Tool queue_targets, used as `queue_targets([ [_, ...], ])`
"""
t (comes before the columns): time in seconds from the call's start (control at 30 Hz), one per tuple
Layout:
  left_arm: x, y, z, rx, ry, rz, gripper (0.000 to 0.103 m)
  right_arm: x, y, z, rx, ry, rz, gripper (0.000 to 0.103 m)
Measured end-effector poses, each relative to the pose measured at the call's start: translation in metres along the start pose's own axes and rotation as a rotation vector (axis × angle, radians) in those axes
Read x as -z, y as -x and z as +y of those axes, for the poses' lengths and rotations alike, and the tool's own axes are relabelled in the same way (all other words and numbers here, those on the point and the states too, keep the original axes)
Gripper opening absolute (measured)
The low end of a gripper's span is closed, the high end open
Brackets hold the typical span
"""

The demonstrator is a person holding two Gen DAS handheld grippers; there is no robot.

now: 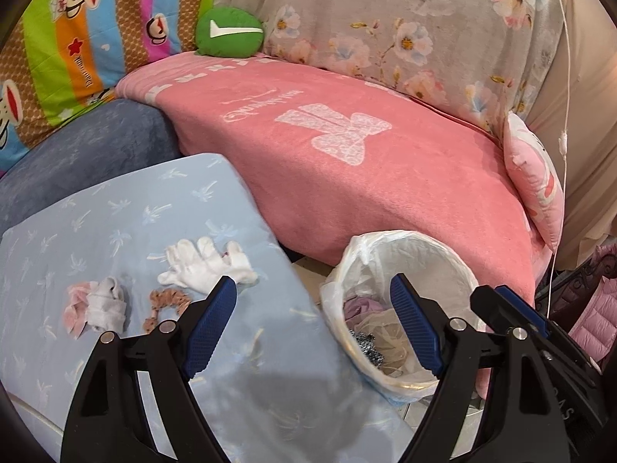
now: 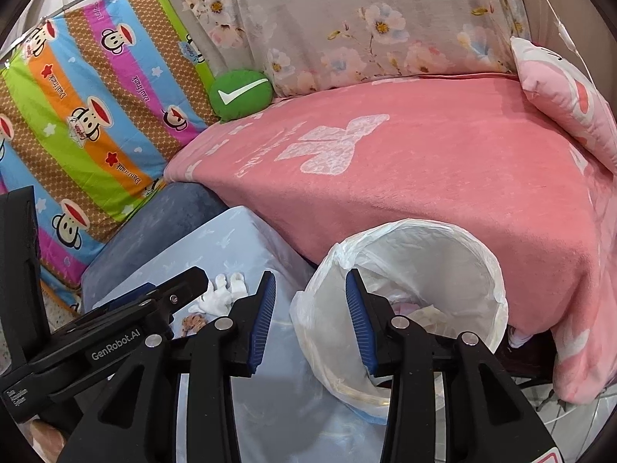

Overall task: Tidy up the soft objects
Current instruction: 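Move both grippers back to the socks on the sheet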

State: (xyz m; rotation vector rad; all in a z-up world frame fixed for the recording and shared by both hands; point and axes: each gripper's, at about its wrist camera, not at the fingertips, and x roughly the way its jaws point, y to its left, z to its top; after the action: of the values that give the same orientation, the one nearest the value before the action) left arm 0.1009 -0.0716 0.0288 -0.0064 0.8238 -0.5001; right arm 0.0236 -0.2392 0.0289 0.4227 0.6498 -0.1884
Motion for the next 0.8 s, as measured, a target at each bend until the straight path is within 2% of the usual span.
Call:
queue_targets([
  [0.27, 0.013, 0.003, 0.039, -0.054, 0.065, 0.019, 0.079, 0.016, -0.011, 0.032, -0.027, 0.043, 0.040, 0.042],
  [0.8, 0.033, 0.013, 0.112, -0.130, 0.180, 0.031, 0.079, 0.043, -0.040, 0.103, -0.087, 0.162, 0.124, 0.042],
])
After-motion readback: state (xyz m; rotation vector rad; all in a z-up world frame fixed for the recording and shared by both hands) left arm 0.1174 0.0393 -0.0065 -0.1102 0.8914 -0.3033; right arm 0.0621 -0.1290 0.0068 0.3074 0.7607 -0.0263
